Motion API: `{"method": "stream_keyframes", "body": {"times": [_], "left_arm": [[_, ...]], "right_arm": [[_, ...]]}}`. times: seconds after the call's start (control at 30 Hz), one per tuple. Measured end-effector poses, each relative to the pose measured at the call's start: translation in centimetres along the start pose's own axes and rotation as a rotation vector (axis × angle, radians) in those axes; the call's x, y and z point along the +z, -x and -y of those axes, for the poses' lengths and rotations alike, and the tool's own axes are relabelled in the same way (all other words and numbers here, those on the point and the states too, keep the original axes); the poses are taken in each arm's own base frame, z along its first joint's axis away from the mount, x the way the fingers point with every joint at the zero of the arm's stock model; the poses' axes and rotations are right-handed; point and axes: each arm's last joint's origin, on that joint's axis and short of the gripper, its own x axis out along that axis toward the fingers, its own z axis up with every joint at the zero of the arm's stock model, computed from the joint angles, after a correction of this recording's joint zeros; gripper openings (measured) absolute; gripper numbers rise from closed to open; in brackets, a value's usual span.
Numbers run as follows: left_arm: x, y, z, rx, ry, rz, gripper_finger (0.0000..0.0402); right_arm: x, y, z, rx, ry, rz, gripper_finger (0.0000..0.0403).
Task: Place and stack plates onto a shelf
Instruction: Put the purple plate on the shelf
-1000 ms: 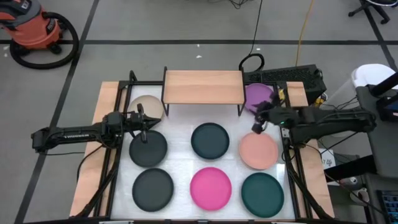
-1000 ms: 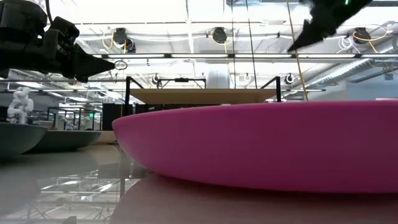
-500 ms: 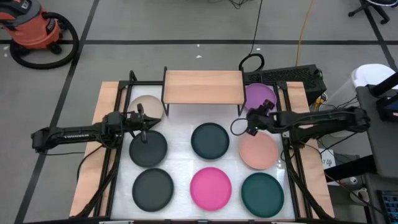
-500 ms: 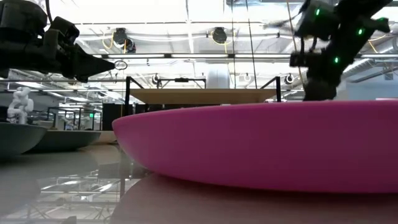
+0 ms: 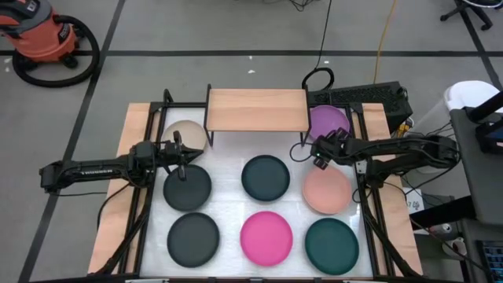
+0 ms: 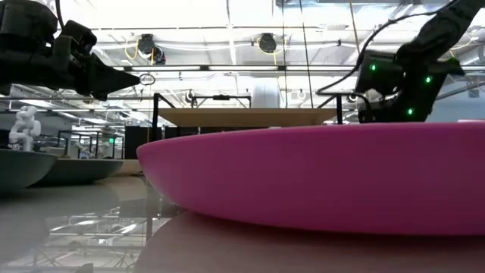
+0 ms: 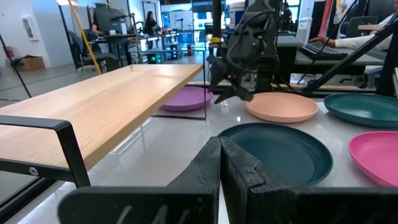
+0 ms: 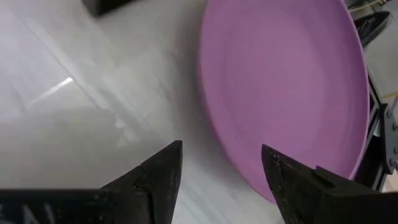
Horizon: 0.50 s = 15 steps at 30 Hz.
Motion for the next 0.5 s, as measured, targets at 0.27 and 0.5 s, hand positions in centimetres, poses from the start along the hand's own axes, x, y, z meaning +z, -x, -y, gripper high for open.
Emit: {"method": "stream_keyframes", "body": {"times": [0.27, 0.5], "left_arm": [[0.0, 0.0, 0.0, 0.000, 0.000, -0.001, 0.0006], [0.0, 0.0, 0.0, 0.000, 0.000, 0.000, 0.0006]], "right_arm": [[-1.0, -2.4, 0.4, -0.011, -0.059, -0.025, 0.0180], [-1.1, -2.8, 0.7, 0.031, -0.076, -0.041, 0.0096]]}}
